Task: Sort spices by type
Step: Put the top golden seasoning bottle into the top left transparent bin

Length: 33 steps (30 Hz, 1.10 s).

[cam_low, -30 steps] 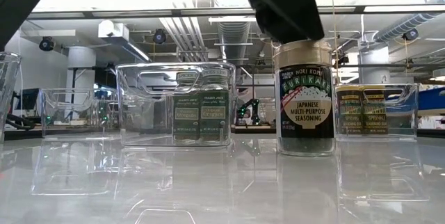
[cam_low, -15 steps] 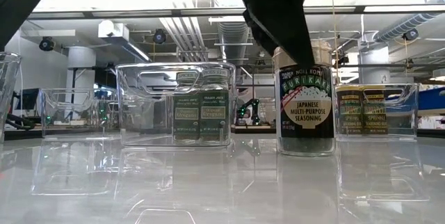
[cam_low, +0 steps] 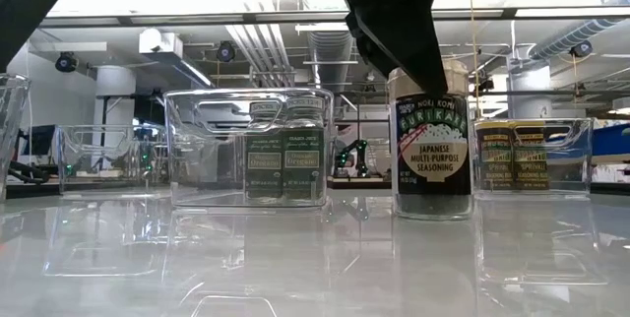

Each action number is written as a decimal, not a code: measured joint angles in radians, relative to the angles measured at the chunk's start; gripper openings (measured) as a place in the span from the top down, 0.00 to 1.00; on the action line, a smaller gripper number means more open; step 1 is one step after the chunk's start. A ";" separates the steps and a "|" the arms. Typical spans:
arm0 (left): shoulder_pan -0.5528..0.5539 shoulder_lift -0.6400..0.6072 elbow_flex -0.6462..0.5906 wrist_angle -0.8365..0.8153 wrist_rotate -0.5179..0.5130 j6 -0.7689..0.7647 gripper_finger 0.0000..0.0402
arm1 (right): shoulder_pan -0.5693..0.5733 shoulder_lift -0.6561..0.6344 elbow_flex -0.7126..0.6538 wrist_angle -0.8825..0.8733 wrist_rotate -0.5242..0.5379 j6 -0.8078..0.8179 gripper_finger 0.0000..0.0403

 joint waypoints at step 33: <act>0.140 -0.923 -0.528 -0.195 -0.065 0.032 0.34 | 0.000 0.000 -0.003 0.000 0.063 -0.005 0.13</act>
